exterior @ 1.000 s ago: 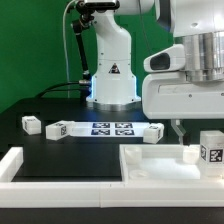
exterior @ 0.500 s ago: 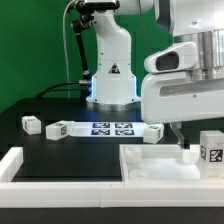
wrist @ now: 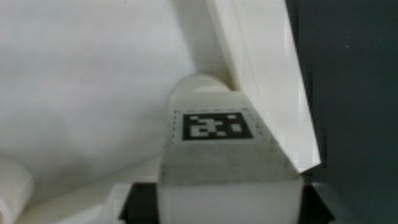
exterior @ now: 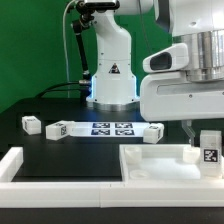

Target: Assemble square table

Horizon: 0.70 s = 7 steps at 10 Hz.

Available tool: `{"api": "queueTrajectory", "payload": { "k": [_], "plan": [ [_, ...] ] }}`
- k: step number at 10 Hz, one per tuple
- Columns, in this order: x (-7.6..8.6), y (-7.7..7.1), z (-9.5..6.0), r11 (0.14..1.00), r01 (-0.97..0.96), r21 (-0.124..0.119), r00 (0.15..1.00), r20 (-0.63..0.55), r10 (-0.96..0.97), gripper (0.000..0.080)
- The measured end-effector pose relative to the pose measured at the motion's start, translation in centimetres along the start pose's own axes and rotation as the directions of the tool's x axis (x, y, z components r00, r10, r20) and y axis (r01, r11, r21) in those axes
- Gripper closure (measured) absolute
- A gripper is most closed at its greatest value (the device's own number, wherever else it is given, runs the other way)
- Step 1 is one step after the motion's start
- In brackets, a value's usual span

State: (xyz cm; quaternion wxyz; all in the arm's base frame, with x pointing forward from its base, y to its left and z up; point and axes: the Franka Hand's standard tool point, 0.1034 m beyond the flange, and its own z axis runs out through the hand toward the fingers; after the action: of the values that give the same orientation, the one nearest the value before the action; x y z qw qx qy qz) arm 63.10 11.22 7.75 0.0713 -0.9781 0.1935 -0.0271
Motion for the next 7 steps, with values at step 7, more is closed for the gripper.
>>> {"api": "queueTrajectory", "payload": {
  "k": [7],
  "plan": [
    [-0.24,0.3,0.23,0.645,-0.764,0.021,0.645,0.033,0.763,0.0509]
  ]
}}
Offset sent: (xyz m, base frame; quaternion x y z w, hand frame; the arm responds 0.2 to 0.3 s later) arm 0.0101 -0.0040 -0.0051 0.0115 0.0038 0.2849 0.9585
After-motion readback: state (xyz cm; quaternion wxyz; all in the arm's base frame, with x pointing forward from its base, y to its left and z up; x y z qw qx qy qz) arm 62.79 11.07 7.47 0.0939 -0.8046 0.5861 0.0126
